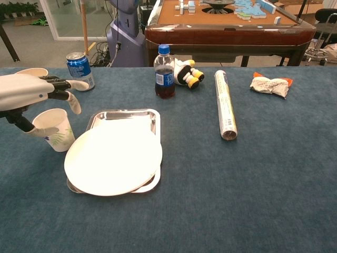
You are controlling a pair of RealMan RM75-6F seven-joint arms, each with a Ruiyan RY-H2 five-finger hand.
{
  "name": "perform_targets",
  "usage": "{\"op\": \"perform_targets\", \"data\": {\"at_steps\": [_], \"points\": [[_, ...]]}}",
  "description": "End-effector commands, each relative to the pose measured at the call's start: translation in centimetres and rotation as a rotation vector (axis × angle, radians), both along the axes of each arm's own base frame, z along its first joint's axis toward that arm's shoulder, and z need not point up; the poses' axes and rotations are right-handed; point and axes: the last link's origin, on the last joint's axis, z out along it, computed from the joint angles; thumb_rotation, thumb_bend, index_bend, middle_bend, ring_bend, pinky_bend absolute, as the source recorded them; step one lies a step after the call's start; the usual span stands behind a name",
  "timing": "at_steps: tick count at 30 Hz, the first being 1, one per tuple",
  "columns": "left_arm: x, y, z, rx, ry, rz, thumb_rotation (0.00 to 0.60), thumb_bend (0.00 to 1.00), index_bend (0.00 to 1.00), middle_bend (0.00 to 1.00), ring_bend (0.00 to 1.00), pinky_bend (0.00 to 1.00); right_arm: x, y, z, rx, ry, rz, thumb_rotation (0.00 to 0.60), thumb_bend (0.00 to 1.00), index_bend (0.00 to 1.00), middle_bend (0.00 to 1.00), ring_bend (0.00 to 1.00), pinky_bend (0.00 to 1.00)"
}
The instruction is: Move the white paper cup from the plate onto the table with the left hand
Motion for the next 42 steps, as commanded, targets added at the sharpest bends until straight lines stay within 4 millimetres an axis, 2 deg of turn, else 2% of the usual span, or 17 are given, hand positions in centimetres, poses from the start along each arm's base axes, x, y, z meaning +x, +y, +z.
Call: {"op": "perform_targets", "data": {"at_steps": [1, 6, 10, 16, 19, 23, 27, 33, 42], "points": [[0.3, -0.1, 0.5, 0.007, -0.018, -0.01, 0.6, 0.32, 0.19, 0.0, 0.0, 0.0, 0.0, 0.0, 0.0, 0.001, 0.001, 0.001, 0.6, 0.18, 0.0, 0.0, 0.0, 0.0], [1.0, -0.9, 2.2, 0.043, -0.04, -0.027, 0.6, 0.32, 0.16, 0.0, 0.0, 0.0, 0.2, 0.1, 0.1, -0.006, -0.001, 0.007, 0.6, 0.18, 0.0, 0.0, 0.0, 0.0], [0.6, -2.6, 4.6, 0.107, -0.054, -0.016, 0.6, 0.32, 0.15, 0.0, 0.0, 0.0, 0.5, 0.2, 0.6, -0.026, -0.001, 0.022, 0.6, 0.18, 0.0, 0.0, 0.0, 0.0], [-3.0, -6.4, 8.6, 0.252, -0.128, 0.115, 0.6, 0.32, 0.14, 0.0, 0.0, 0.0, 1.5, 1.0, 2.4, -0.121, 0.022, 0.074, 0.6, 0.18, 0.0, 0.0, 0.0, 0.0], [-5.4, -8.2, 9.7, 0.289, -0.189, 0.205, 0.6, 0.32, 0.14, 0.0, 0.0, 0.0, 2.1, 1.4, 3.0, -0.161, 0.021, 0.1, 0.6, 0.18, 0.0, 0.0, 0.0, 0.0], [-8.2, -9.6, 10.8, 0.328, -0.253, 0.302, 0.6, 0.32, 0.14, 0.0, 0.0, 0.0, 2.7, 2.0, 3.0, -0.166, 0.029, 0.132, 0.6, 0.18, 0.0, 0.0, 0.0, 0.0], [-9.6, -10.7, 11.6, 0.352, -0.317, 0.349, 0.6, 0.32, 0.14, 0.0, 0.0, 0.0, 3.3, 2.4, 2.4, -0.145, 0.034, 0.16, 0.6, 0.18, 0.0, 0.0, 0.0, 0.0], [-9.6, -11.9, 12.7, 0.384, -0.356, 0.311, 0.6, 0.32, 0.13, 0.0, 0.0, 0.0, 3.8, 2.9, 2.4, -0.166, 0.042, 0.18, 0.6, 0.18, 0.0, 0.0, 0.0, 0.0], [-9.4, -11.9, 13.0, 0.401, -0.338, 0.303, 0.6, 0.32, 0.13, 0.0, 0.0, 0.0, 3.9, 3.2, 2.6, -0.202, 0.057, 0.18, 0.6, 0.18, 0.0, 0.0, 0.0, 0.0]]}}
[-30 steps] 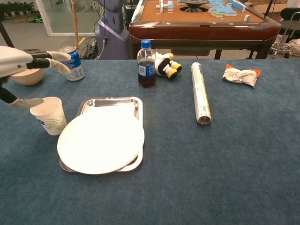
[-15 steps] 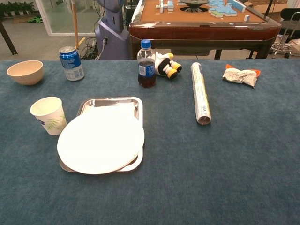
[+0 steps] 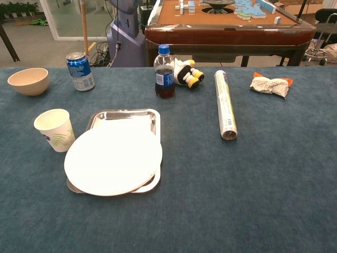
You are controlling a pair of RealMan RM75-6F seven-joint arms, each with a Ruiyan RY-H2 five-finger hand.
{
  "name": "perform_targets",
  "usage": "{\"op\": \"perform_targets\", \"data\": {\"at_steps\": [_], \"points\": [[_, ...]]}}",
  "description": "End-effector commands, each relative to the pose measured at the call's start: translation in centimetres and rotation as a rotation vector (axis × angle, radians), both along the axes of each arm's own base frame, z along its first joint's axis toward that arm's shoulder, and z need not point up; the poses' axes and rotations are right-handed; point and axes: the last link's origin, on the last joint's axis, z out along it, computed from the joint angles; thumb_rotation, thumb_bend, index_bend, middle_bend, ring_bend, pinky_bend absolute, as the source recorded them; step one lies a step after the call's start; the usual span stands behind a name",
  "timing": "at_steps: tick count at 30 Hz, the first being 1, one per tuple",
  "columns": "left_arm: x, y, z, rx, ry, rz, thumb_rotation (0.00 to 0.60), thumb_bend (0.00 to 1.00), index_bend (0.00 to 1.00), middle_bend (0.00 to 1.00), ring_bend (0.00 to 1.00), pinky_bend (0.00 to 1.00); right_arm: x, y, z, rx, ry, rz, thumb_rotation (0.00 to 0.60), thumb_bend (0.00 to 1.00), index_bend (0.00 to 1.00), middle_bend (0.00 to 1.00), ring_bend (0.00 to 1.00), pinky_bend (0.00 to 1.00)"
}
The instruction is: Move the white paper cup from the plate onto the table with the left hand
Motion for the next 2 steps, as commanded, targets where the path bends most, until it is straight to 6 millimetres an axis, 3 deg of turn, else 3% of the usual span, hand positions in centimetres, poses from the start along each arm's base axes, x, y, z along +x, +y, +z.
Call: {"op": "perform_targets", "data": {"at_steps": [1, 2], "points": [[0.02, -0.01, 0.24, 0.009, -0.004, 0.005, 0.6, 0.32, 0.13, 0.0, 0.0, 0.0, 0.18, 0.0, -0.12, 0.002, 0.0, 0.007, 0.6, 0.18, 0.0, 0.0, 0.0, 0.0], [0.01, 0.0, 0.23, 0.005, -0.004, 0.008, 0.6, 0.32, 0.14, 0.0, 0.0, 0.0, 0.22, 0.01, -0.18, 0.004, 0.0, 0.008, 0.6, 0.18, 0.0, 0.0, 0.0, 0.0]]}}
